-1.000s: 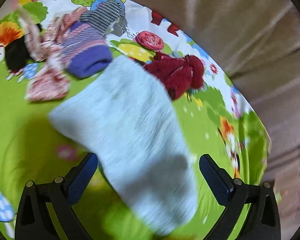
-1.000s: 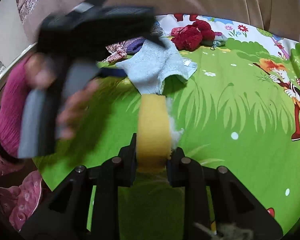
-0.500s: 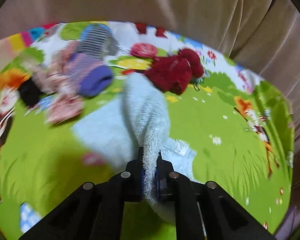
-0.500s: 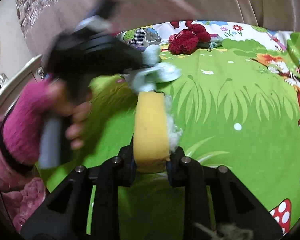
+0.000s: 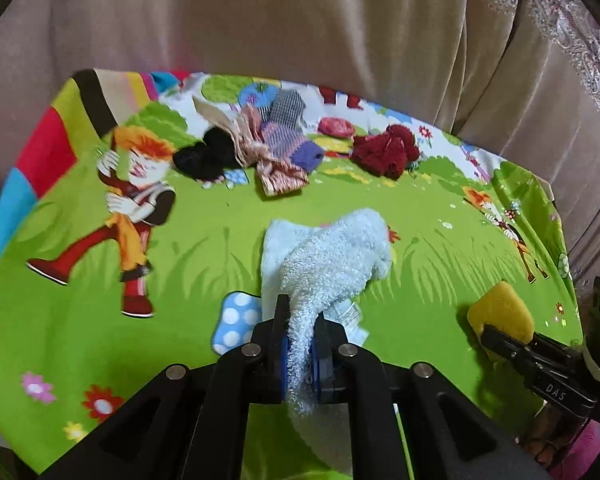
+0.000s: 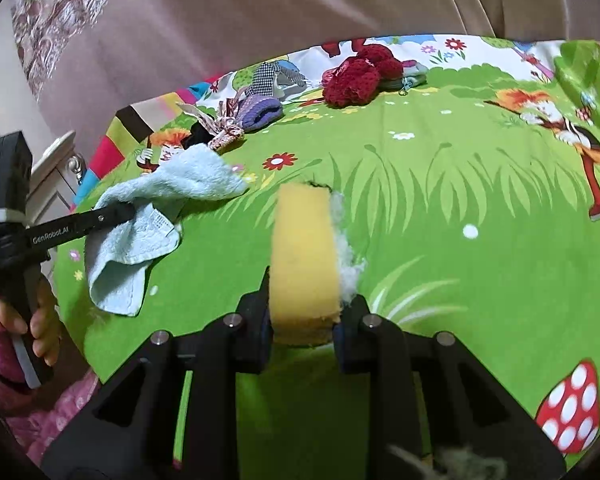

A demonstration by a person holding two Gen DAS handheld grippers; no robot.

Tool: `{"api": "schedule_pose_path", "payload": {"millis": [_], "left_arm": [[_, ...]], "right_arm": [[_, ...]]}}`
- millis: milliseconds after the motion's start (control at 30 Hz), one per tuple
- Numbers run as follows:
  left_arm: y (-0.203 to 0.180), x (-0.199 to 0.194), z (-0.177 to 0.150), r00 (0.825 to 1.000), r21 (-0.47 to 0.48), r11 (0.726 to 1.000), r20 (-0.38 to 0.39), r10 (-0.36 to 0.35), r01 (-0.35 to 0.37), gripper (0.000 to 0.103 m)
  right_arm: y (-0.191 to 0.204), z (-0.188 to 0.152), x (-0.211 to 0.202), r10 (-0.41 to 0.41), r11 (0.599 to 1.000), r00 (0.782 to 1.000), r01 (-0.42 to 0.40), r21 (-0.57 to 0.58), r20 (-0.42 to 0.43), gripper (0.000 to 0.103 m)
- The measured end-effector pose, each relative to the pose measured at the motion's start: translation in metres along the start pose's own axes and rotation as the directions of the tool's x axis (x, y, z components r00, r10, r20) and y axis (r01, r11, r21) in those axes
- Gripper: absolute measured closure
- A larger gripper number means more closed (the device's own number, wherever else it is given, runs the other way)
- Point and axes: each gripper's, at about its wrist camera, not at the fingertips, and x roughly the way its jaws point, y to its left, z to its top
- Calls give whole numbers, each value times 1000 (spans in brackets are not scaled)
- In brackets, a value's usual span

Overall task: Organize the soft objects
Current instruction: 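Carry the sponge and towel to the purple box and open both tools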

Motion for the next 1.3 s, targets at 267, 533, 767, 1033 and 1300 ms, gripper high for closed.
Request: {"api": "schedule_pose_path", "payload": {"millis": [267,533,767,1033,1300], "left_arm": [[-8,-31,16,992,28,999,115,-45,42,94],[-25,-29,37,984,55,993,137,-111,104,94],[-52,-65,30,965,115,976,169,-201,183,94],[-76,-99,28,948,185,960,202,-248,211,94],[-110,-111,31,936,276,932,194,-295,236,94]], "right_arm": [[19,12,-38,-40,998,995,44,-49,89,75],[-21,39,-56,-181,983,979,179,33,95,75],[12,34,-96,-108,992,986,115,-46,129,75],[36,36,-133,-63,993,983,78,-85,175,75],[15,39,-162,-116,990,976,129,-60,182,75]]}}
